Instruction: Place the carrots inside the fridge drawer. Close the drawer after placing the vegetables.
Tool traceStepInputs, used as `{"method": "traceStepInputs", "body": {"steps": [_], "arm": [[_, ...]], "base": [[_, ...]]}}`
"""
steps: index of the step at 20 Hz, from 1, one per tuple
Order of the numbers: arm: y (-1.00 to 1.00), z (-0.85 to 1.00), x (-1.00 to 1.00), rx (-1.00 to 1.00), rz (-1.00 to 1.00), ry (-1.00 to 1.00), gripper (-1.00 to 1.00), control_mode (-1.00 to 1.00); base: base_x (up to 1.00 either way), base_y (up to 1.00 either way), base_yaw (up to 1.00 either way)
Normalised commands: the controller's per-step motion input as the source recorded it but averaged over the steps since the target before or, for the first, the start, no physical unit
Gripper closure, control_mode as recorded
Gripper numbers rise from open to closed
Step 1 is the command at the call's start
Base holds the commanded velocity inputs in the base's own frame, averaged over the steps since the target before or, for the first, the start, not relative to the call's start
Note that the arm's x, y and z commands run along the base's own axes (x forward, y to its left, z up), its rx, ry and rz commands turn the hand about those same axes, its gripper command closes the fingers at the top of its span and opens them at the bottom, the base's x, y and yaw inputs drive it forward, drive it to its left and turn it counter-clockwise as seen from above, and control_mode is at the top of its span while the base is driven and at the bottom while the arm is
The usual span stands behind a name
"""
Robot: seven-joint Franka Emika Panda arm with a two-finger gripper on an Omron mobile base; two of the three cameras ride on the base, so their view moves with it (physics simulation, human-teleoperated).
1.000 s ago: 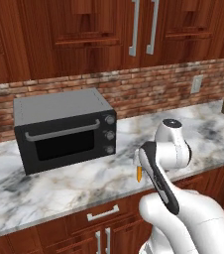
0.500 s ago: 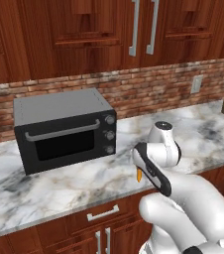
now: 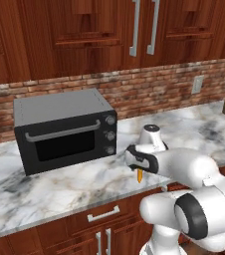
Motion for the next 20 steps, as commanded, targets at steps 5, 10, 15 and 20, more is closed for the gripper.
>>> {"method": "traceStepInputs", "body": {"steps": [5,10,15,20], "arm": [[0.03,-0.46,0.34,-0.06,0.0,0.03,-1.0,-1.0],[0.01,-0.42,0.32,-0.04,0.0,0.03,-1.0,-1.0],[0.07,-0.37,0.11,-0.02,0.0,0.03,1.0,-1.0],[0.0,-0.45,-0.01,-0.01,0.0,0.0,1.0,-1.0]], "base": [[0.0,0.0,0.0],[0.0,0.0,0.0],[0.0,0.0,0.0],[0.0,0.0,0.0]]}}
